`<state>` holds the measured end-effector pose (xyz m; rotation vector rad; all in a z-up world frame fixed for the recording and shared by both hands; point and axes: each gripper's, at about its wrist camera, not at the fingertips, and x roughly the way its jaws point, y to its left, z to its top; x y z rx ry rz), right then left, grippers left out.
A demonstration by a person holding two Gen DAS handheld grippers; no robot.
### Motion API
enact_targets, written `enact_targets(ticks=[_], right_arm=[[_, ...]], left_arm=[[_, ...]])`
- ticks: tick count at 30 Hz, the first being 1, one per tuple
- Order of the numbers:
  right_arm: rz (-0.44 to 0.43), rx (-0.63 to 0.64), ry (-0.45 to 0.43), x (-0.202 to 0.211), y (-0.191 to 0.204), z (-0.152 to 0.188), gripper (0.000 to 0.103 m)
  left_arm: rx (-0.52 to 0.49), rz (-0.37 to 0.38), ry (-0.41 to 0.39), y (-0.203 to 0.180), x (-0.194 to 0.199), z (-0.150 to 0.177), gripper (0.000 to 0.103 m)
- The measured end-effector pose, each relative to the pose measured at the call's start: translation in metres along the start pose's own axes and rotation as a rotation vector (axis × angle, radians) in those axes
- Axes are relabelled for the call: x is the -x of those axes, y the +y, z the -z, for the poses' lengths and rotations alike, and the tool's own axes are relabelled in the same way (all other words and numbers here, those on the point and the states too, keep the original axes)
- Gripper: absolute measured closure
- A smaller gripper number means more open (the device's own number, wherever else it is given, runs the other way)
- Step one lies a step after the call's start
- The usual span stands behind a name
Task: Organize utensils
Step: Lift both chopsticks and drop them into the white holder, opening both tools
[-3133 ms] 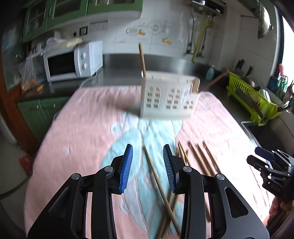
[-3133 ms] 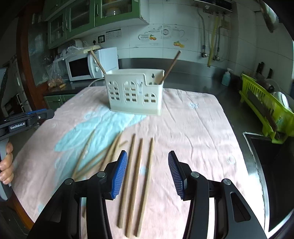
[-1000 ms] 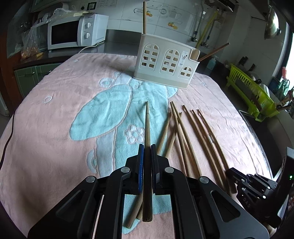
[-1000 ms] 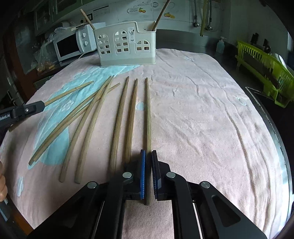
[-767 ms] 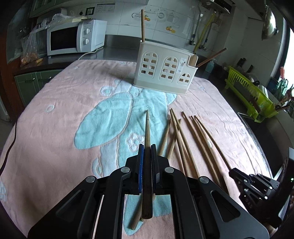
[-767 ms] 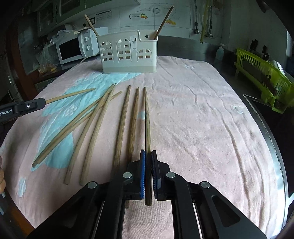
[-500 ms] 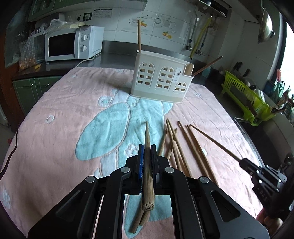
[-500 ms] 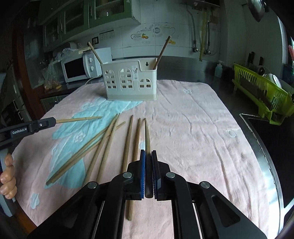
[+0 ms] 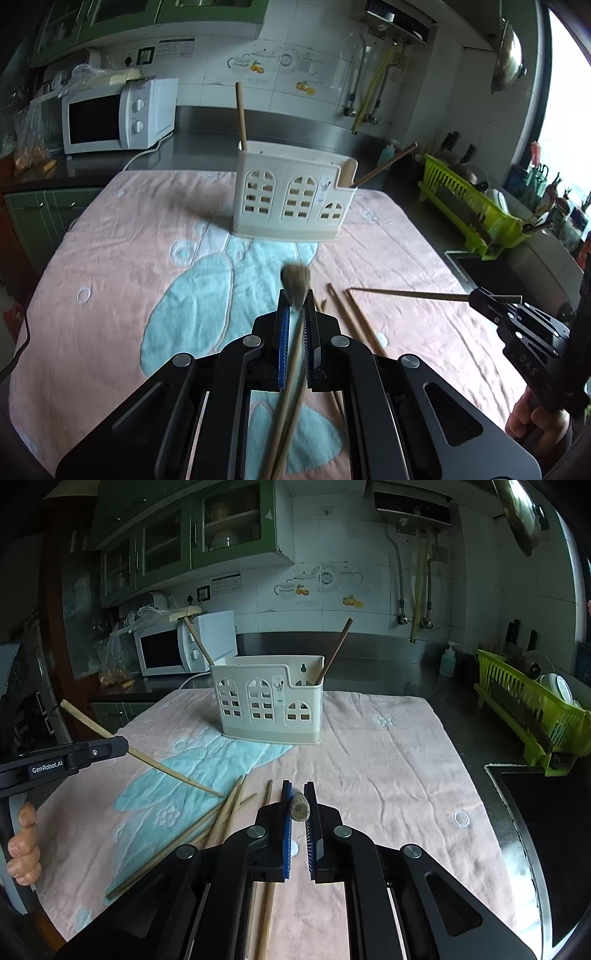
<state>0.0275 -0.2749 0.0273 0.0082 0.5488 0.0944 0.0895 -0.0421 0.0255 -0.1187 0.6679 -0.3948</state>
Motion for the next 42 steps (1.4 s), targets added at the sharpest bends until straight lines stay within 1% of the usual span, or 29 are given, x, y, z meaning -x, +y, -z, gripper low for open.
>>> enact_targets(ticks=[7,13,16,20,23,26,29,32,33,35,38,42], right_arm=[[-0.061,0.025,0.003,-0.003,-0.002,-0.035,0.097],[-0.106,0.041,-0.001,-0.004,-0.008,-0.072,0.097],[-0.116,0.058,-0.014,-0.003,-0.011,-0.093,0.097],[-0.129,0.071,-0.028,-0.003,-0.019,-0.127,0.097],[-0.117,0.084,-0.043,-0.005,-0.023,-0.15,0.097],[-0.103,0.093,-0.049,-0.013,-0.027,-0.168,0.096],[-0.084,0.097,-0.048,-0.027,-0.03,-0.183,0.097],[-0.081,0.089,-0.035,-0.046,-0.033,-0.193,0.097],[-0.08,0.087,-0.03,-0.051,-0.033,-0.195,0.097],[-0.077,0.09,-0.014,-0.063,-0.033,-0.197,0.097],[-0.072,0.096,0.014,-0.08,-0.03,-0.198,0.096],[-0.069,0.101,0.048,-0.1,-0.029,-0.195,0.096]], left_arm=[[-0.03,0.002,-0.04,-0.005,0.001,-0.029,0.097],[-0.053,0.007,-0.083,-0.011,0.003,-0.065,0.097],[-0.065,0.01,-0.117,-0.014,0.006,-0.087,0.097],[-0.082,0.0,-0.182,-0.02,0.012,-0.119,0.097],[-0.084,-0.019,-0.243,-0.022,0.016,-0.148,0.097],[-0.093,-0.046,-0.273,-0.025,0.012,-0.169,0.097],[-0.085,-0.076,-0.272,-0.021,-0.004,-0.19,0.097],[-0.09,-0.118,-0.255,-0.018,-0.024,-0.2,0.097],[-0.086,-0.12,-0.245,-0.017,-0.03,-0.203,0.097],[-0.079,-0.127,-0.227,-0.012,-0.044,-0.205,0.097],[-0.057,-0.13,-0.167,-0.002,-0.069,-0.206,0.097],[-0.023,-0.133,-0.113,0.011,-0.09,-0.202,0.097]])
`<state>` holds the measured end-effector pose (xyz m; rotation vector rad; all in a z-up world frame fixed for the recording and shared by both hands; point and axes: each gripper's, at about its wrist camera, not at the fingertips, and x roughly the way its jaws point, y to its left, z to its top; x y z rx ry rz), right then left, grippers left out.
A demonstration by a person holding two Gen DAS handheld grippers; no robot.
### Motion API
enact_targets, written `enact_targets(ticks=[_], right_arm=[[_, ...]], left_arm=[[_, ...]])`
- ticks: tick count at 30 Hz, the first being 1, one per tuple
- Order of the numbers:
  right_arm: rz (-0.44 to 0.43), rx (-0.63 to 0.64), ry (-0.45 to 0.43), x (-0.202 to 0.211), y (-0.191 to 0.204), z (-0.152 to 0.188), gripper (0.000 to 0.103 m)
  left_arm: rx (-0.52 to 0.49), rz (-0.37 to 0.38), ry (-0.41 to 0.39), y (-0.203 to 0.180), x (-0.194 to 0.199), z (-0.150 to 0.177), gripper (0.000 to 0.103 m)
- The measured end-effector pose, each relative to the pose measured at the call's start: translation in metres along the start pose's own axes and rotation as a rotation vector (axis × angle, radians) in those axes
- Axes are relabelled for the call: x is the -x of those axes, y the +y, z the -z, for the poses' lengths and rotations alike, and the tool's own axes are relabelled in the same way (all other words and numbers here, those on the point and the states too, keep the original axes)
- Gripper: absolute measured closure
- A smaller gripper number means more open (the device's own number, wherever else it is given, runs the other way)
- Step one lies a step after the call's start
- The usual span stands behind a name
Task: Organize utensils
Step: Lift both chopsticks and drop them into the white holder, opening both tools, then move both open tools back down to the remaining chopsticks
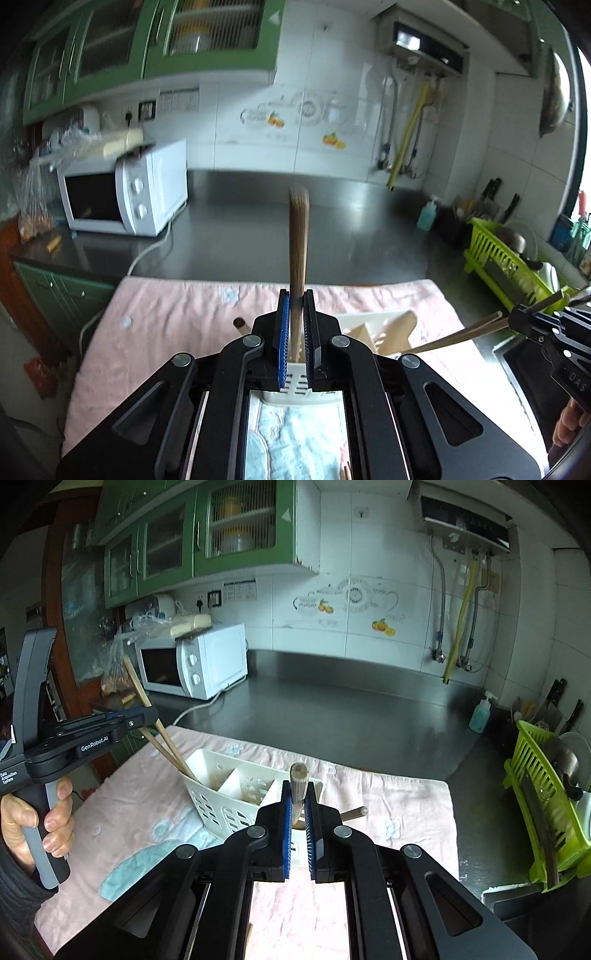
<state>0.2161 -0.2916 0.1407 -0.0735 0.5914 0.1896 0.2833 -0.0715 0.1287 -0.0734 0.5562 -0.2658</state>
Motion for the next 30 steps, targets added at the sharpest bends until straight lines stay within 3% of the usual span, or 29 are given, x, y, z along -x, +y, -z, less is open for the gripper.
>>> enact_targets(ticks=[7,9,11,17,19,22,30], right_arm=[[0.013,-0.006,0.021,-0.024,0.002,-0.001,0.096],[0.011,-0.012,0.015,-0.025,0.002,-0.002,0.091],[0.018,-0.014,0.0,-0.022,0.002,-0.004,0.077],[0.04,0.005,-0.042,0.009,0.009,0.005,0.073],[0.035,0.007,-0.046,0.022,0.013,0.015,0.071],[0.026,0.009,-0.043,0.039,0.02,0.032,0.07],[-0.032,-0.034,0.014,0.068,0.043,0.102,0.07]], left_arm=[[0.016,0.019,0.009,0.008,-0.005,0.006,0.094],[0.009,0.033,0.002,0.008,0.0,0.006,0.094],[0.003,0.037,-0.008,0.006,0.007,0.007,0.093],[-0.008,0.046,-0.033,0.006,0.042,0.016,0.087],[-0.015,0.053,-0.031,0.006,0.056,0.025,0.087],[-0.027,0.046,-0.043,0.007,0.08,0.043,0.069],[-0.076,0.014,-0.012,0.011,0.122,0.11,0.069]])
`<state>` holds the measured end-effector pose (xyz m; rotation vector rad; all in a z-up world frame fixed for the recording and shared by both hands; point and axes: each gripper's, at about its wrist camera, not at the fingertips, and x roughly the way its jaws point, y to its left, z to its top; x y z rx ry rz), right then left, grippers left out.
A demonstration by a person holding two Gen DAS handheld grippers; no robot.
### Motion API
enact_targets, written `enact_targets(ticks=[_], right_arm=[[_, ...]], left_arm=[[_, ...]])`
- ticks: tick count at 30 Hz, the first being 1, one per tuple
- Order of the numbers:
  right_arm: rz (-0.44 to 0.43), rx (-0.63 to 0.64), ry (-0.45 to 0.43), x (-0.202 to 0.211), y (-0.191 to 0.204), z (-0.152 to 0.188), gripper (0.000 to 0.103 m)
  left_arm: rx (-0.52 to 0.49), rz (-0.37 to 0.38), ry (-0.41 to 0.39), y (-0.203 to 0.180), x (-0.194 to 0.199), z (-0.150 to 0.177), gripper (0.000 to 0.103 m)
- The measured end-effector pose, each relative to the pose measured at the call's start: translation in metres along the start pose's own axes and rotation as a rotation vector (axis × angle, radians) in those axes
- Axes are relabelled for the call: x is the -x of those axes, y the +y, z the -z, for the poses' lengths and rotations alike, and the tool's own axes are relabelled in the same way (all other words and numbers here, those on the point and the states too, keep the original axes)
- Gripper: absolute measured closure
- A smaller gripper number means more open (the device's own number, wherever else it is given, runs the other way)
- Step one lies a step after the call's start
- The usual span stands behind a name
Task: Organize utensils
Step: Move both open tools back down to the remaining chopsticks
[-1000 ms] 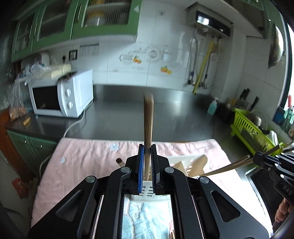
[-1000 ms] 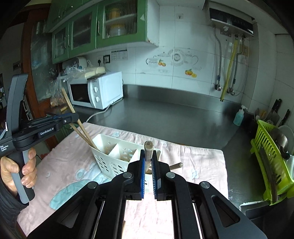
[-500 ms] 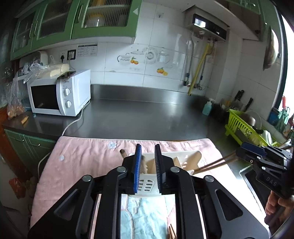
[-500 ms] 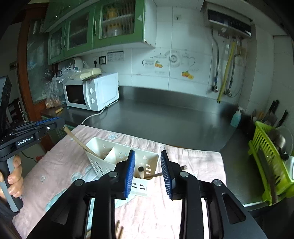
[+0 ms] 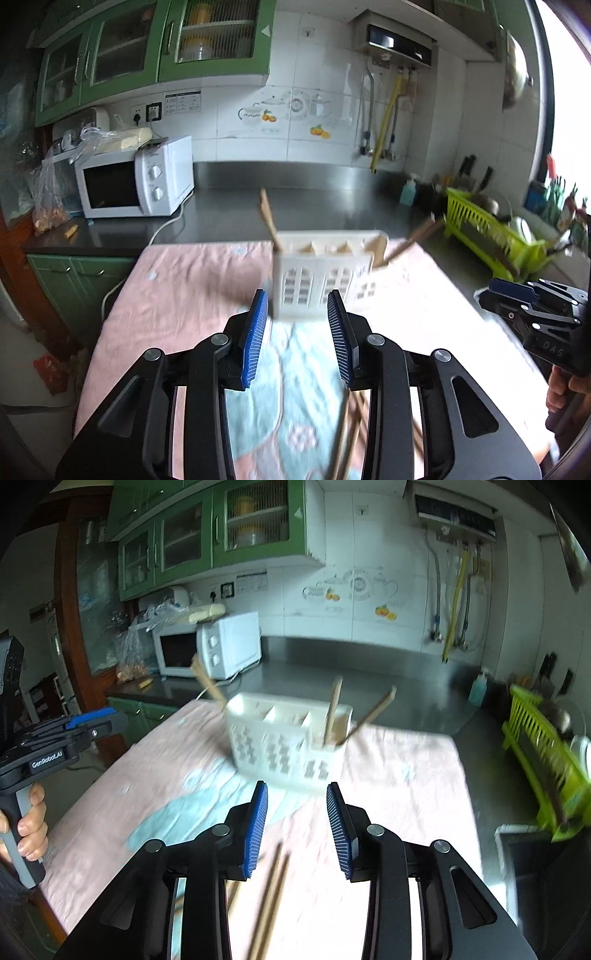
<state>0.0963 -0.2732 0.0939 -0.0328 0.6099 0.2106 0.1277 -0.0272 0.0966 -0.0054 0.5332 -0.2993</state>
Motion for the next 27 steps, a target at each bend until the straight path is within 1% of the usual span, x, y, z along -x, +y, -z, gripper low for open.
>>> enact_targets(ticks=[3,6,9,13,17,19,20,23,27], right_arm=[[-0.015,-0.025,0.029,0.004,0.006,0.029,0.07],[-0.003,-0.037,0.053,0.006,0.014,0.057,0.07],[0.003,-0.047,0.073,0.007,0.022,0.083,0.07],[0.008,-0.078,0.095,0.009,0.027,0.111,0.07],[0.017,-0.084,0.111,0.009,0.029,0.128,0.07],[0.013,-0.1,0.118,0.009,0.027,0.136,0.07],[0.006,-0.111,0.124,0.009,0.026,0.14,0.07],[0.006,-0.121,0.137,0.007,0.026,0.147,0.07],[-0.001,-0.136,0.15,0.004,0.025,0.153,0.07]], left_arm=[[-0.011,-0.012,0.025,0.0,0.01,0.027,0.069],[-0.011,-0.004,0.065,0.001,0.014,0.055,0.069],[-0.016,0.005,0.117,0.001,0.011,0.081,0.069],[-0.017,0.036,0.191,0.0,0.002,0.114,0.069],[-0.018,0.062,0.266,-0.002,-0.01,0.142,0.069],[-0.024,0.062,0.294,-0.005,-0.018,0.154,0.069],[-0.025,0.066,0.309,-0.005,-0.021,0.159,0.072],[-0.03,0.075,0.339,-0.009,-0.029,0.171,0.073],[-0.036,0.093,0.355,-0.013,-0.035,0.175,0.073]])
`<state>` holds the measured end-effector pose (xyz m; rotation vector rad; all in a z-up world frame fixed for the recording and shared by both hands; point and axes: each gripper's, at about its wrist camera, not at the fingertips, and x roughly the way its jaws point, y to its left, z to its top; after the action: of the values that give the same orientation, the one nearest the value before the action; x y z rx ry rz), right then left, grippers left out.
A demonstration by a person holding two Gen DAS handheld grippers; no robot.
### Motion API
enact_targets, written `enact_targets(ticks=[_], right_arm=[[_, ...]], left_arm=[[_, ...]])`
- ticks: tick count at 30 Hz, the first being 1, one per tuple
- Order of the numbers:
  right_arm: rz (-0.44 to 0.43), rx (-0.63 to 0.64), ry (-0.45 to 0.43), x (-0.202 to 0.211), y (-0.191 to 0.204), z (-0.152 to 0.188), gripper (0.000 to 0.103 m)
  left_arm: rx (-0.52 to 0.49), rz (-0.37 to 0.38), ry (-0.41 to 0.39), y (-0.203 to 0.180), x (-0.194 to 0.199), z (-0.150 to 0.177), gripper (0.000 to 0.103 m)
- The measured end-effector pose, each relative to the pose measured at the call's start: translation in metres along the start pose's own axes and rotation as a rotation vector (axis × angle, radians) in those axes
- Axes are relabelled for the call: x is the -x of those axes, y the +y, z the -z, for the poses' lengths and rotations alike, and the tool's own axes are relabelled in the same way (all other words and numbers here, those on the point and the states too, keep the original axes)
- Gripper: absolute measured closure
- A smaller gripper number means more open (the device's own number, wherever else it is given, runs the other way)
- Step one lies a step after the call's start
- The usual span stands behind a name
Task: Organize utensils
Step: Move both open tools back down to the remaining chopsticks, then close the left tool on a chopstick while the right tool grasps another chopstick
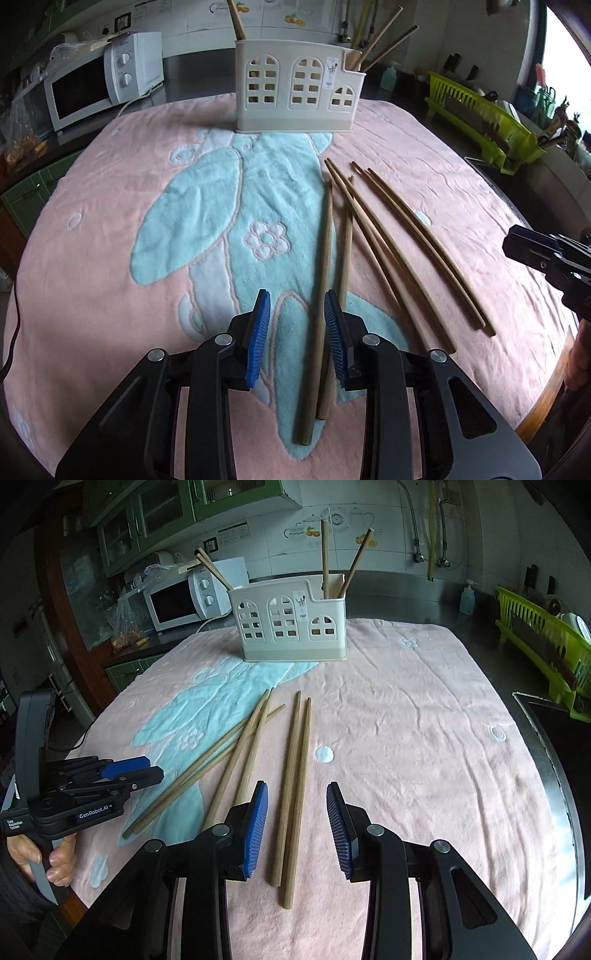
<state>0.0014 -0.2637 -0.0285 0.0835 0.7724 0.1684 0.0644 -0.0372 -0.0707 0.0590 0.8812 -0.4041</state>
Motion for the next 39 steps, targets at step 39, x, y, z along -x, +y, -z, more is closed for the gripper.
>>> enact_targets(ticks=[39], right_arm=[[0.003,-0.034,0.096,-0.026,-0.006,0.03,0.07]], left_arm=[[-0.071,-0.045,0.016,-0.015,-0.014,0.012,0.086]])
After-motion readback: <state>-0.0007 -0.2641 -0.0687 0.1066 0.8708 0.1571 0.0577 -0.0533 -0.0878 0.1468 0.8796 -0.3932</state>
